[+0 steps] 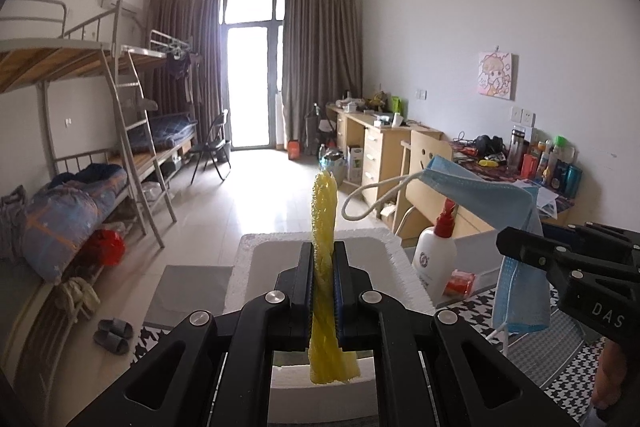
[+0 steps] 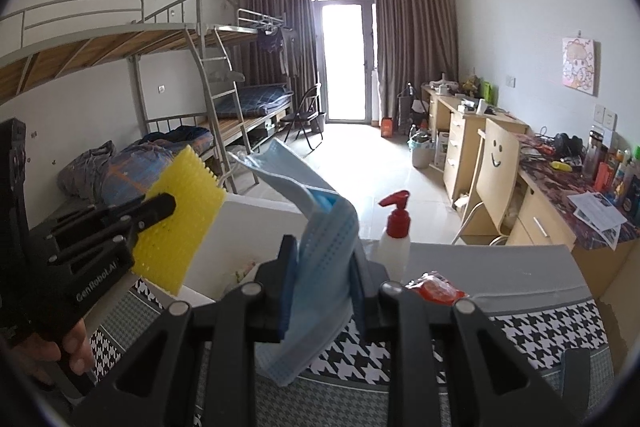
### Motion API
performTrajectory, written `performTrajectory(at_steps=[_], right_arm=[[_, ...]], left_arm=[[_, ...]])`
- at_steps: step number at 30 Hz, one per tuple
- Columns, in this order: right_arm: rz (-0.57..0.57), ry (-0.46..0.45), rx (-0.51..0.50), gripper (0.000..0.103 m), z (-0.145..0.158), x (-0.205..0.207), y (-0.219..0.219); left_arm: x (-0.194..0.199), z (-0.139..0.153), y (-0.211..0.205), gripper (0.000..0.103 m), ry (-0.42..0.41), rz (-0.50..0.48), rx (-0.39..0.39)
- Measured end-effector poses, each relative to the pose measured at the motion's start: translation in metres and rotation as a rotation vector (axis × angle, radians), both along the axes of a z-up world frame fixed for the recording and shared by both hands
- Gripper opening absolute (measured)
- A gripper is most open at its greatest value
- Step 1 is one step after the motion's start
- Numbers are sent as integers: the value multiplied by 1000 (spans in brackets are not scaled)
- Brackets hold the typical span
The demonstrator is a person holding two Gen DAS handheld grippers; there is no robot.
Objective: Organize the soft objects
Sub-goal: 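Carry the yellow sponge and blue mask in both grippers over the foam box, then open the left gripper to drop the yellow sponge into the box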
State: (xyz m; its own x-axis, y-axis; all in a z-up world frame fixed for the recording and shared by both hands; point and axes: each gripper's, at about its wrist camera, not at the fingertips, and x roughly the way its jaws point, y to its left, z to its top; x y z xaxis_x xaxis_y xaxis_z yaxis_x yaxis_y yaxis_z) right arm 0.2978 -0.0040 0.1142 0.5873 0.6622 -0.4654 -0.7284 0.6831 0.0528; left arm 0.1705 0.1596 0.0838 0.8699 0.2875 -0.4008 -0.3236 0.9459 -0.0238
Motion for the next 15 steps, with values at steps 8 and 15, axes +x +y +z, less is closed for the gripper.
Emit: performTrajectory(at_steps=[8, 15], right_arm=[[8, -3, -17, 29, 0, 4, 13], [-1, -2, -28, 29, 1, 7, 18]], left_arm=[[14, -11, 11, 9, 45, -7, -31], [25, -16, 23, 9, 68, -4, -51]])
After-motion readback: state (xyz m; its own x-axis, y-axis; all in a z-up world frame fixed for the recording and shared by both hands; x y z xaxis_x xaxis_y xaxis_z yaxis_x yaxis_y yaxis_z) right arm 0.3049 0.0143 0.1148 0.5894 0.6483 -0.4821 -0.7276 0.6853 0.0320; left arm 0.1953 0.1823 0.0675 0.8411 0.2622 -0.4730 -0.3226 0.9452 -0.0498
